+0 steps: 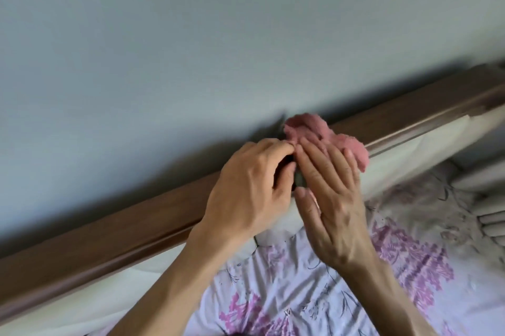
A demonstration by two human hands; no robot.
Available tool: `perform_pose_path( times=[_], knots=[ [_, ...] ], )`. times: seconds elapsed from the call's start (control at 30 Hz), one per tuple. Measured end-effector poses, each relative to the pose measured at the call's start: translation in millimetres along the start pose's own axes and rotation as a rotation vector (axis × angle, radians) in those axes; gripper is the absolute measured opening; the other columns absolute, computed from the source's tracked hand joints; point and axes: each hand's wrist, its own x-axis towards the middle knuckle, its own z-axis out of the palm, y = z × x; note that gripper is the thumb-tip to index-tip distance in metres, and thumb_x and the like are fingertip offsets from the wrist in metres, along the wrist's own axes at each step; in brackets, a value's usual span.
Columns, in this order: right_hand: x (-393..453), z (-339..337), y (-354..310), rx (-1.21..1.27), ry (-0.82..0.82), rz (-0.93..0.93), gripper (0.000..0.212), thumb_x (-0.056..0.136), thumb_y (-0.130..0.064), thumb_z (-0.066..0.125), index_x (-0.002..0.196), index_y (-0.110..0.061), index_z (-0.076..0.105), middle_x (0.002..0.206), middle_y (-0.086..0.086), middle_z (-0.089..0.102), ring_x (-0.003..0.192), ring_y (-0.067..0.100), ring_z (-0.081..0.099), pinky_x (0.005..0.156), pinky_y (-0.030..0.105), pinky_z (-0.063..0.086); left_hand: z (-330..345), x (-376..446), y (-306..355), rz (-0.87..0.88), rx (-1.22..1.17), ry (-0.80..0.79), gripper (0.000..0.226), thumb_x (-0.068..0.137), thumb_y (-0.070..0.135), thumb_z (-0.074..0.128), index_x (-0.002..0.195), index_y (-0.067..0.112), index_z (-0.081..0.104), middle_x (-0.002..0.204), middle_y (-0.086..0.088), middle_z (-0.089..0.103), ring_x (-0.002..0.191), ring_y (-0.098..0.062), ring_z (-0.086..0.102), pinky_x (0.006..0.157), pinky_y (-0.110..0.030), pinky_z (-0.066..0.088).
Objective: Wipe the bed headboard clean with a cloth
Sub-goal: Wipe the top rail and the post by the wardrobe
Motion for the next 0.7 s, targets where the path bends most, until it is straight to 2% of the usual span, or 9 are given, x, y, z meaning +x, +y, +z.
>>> perform_pose_path(
  times=[0.1,0.13,0.23,0.3,0.33,0.4,0.5,0.63,0.7],
  knots=[
    [1,-19,25,0.035,-0.098,-0.125,0.047,0.101,-0.027,0.036,0.145,-0.015,0.049,0.155,0.0,0.041,0.146,0.025,0.034,0.118,0.054,0.024,-9,-7,-8,-0.13,-0.174,0.133,0.016,0.088,0.022,0.061,0.101,0.021,0.07,0.102,0.012,0.072,0.096,-0.009,0.068,0.086,-0.031,0.052],
    [4,-26,39,0.01,-0.087,-0.104,0.046,0.101,-0.025,0.036,0.143,-0.014,0.051,0.154,0.001,0.044,0.144,0.026,0.037,0.117,0.056,0.026,-13,-11,-13,-0.16,-0.124,0.155,0.016,0.089,0.024,0.06,0.101,0.021,0.07,0.1,0.011,0.073,0.094,-0.01,0.068,0.084,-0.031,0.053],
    [11,-28,56,-0.096,0.037,0.012,0.044,0.098,-0.017,0.039,0.138,-0.01,0.057,0.15,0.007,0.048,0.141,0.031,0.041,0.117,0.057,0.026,-23,-35,-17,-0.226,0.233,0.194,0.02,0.093,0.033,0.057,0.096,0.019,0.07,0.092,0.005,0.072,0.086,-0.022,0.066,0.075,-0.036,0.052],
    [8,-15,33,-0.1,0.061,0.017,0.044,0.098,-0.017,0.041,0.137,-0.009,0.058,0.15,0.007,0.048,0.143,0.032,0.039,0.118,0.056,0.024,-22,-44,-17,-0.284,0.338,0.222,0.024,0.094,0.036,0.054,0.094,0.018,0.07,0.087,0.002,0.071,0.082,-0.025,0.065,0.071,-0.038,0.051],
    [6,-5,13,-0.072,0.028,-0.045,0.044,0.098,-0.018,0.042,0.138,-0.01,0.058,0.15,0.006,0.048,0.143,0.032,0.038,0.12,0.054,0.022,-25,-52,-18,-0.324,0.381,0.26,0.024,0.095,0.036,0.053,0.095,0.018,0.07,0.086,0.001,0.071,0.081,-0.026,0.065,0.071,-0.039,0.05],
    [-5,10,-24,-0.013,-0.078,-0.209,0.044,0.098,-0.019,0.046,0.14,-0.012,0.055,0.153,0.003,0.044,0.145,0.029,0.035,0.123,0.049,0.019,-30,-66,-20,-0.382,0.408,0.289,0.025,0.096,0.033,0.05,0.097,0.016,0.069,0.087,-0.001,0.071,0.081,-0.027,0.063,0.074,-0.04,0.048],
    [-5,12,-41,0.083,-0.186,-0.404,0.047,0.094,-0.016,0.054,0.141,-0.017,0.055,0.153,-0.001,0.044,0.145,0.024,0.036,0.12,0.048,0.024,-44,-91,-32,-0.384,0.423,0.286,0.027,0.098,0.027,0.048,0.104,0.011,0.069,0.095,-0.003,0.072,0.087,-0.028,0.064,0.082,-0.039,0.048],
    [9,-3,-2,0.076,-0.161,-0.359,0.046,0.093,-0.017,0.051,0.138,-0.016,0.058,0.15,-0.001,0.047,0.14,0.026,0.044,0.119,0.048,0.027,-59,-114,-56,-0.377,0.454,0.337,0.026,0.099,0.02,0.05,0.109,0.007,0.071,0.104,-0.004,0.074,0.093,-0.027,0.066,0.09,-0.039,0.048],
    [6,0,-10,0.037,-0.144,-0.328,0.049,0.093,-0.02,0.047,0.14,-0.014,0.056,0.151,0.002,0.046,0.14,0.03,0.043,0.119,0.051,0.025,-55,-116,-59,-0.381,0.471,0.356,0.026,0.099,0.017,0.049,0.11,0.008,0.07,0.105,-0.003,0.073,0.094,-0.027,0.066,0.093,-0.04,0.047]
  ],
)
